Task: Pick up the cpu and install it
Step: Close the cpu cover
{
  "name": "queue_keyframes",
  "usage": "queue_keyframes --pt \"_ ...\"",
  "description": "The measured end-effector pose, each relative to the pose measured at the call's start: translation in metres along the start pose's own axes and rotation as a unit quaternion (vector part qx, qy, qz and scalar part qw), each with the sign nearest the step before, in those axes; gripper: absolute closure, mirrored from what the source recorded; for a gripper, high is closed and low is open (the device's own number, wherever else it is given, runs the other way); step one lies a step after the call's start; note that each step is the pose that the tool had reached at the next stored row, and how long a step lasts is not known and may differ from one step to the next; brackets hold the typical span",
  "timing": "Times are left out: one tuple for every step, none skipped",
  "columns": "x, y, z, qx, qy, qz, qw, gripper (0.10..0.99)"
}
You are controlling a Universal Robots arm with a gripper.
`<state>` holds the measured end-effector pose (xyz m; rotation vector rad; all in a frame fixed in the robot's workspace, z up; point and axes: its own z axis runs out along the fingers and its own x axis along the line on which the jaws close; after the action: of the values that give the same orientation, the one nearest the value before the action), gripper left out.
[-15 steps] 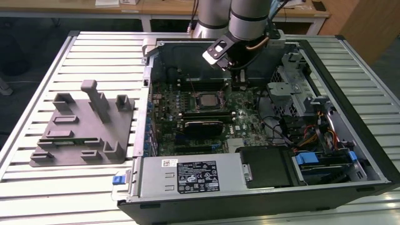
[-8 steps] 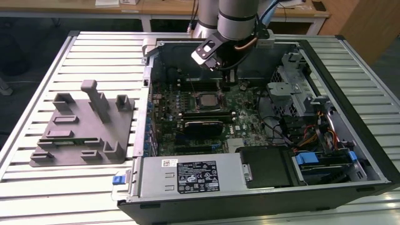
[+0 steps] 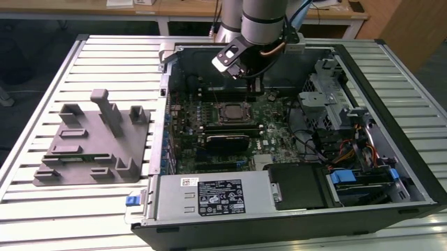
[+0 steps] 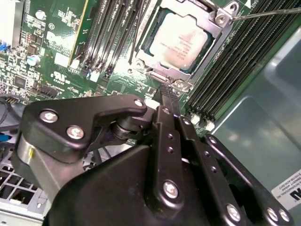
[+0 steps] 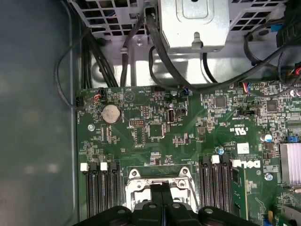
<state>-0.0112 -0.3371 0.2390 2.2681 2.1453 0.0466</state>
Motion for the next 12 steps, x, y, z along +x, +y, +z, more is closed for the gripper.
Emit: queue_keyframes --pt "0.0 0.0002 0.0003 0.0055 -0.0015 0.0 1.0 0.98" --pt "0.0 0.0003 0.0006 0.0105 -0.003 0.0 0.9999 0.98" --pt "0.0 0.0004 0.0009 0.0155 -0.0044 0.0 0.9999 0.98" --pt "0.0 0.0005 0.0011 0.0192 -0.0053 0.0 0.9998 0.98" --pt "0.0 0.0004 0.001 0.0198 -0.0056 0.0 0.9998 0.98" --pt "0.0 0.0004 0.001 0.02 -0.0056 0.0 0.9998 0.98" --pt "0.0 0.0004 0.001 0.0201 -0.0056 0.0 0.9998 0.98" --pt "0.0 0.0004 0.001 0.0201 -0.0056 0.0 0.9998 0.98" --pt "0.0 0.0003 0.0013 0.02 -0.0055 0.0 0.9998 0.98" --pt "0.0 -0.0003 0.0017 0.02 -0.0053 0.0 0.9998 0.98" --pt "-0.0001 -0.0014 0.0021 0.02 -0.0054 0.0 0.9998 0.98" --pt "-0.0003 -0.0027 0.0025 0.02 -0.0055 0.0 0.9998 0.98"
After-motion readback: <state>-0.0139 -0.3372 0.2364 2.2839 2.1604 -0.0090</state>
